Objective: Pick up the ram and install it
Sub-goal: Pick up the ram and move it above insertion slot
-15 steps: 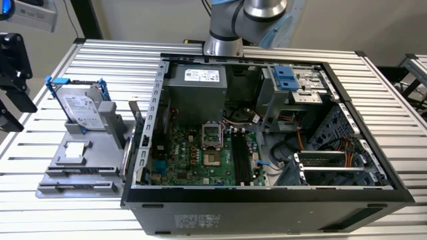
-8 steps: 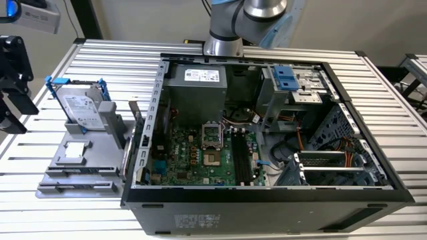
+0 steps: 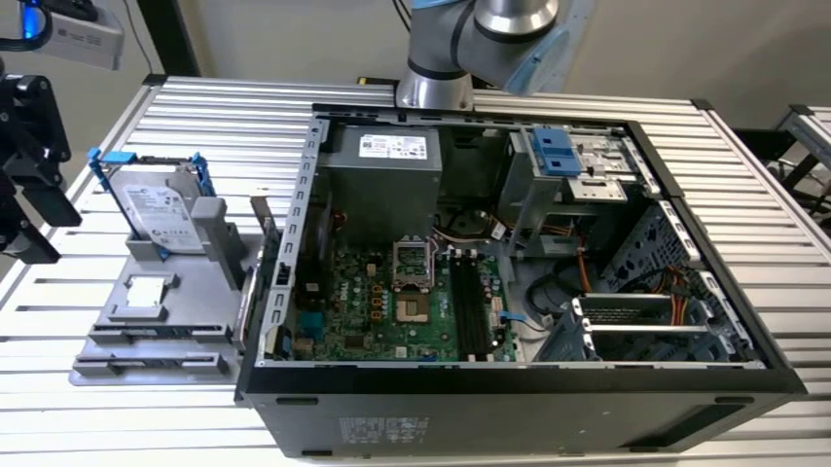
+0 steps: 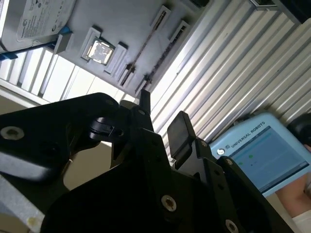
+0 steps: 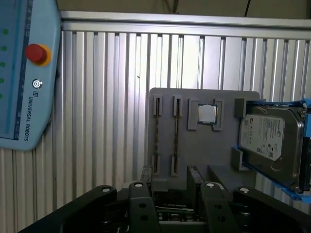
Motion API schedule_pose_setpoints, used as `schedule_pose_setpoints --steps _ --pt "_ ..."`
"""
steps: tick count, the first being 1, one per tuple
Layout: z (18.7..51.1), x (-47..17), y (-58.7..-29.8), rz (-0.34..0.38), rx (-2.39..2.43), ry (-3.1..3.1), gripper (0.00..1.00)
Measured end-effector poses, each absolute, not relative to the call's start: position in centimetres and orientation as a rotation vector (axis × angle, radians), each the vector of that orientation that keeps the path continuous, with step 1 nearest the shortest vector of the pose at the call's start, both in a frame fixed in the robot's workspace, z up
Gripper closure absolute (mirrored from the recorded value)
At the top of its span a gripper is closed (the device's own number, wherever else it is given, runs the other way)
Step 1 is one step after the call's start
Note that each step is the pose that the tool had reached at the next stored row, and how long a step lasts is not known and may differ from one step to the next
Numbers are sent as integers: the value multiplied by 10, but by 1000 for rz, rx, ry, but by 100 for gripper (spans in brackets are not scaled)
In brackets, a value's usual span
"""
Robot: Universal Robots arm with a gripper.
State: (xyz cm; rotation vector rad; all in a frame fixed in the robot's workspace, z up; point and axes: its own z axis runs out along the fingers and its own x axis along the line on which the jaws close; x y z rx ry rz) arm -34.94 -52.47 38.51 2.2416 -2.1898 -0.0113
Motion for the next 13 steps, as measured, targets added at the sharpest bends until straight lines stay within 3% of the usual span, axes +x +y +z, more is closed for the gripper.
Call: schedule_pose_setpoints --steps 13 --pt "364 -349 -525 -8 2240 -2188 0"
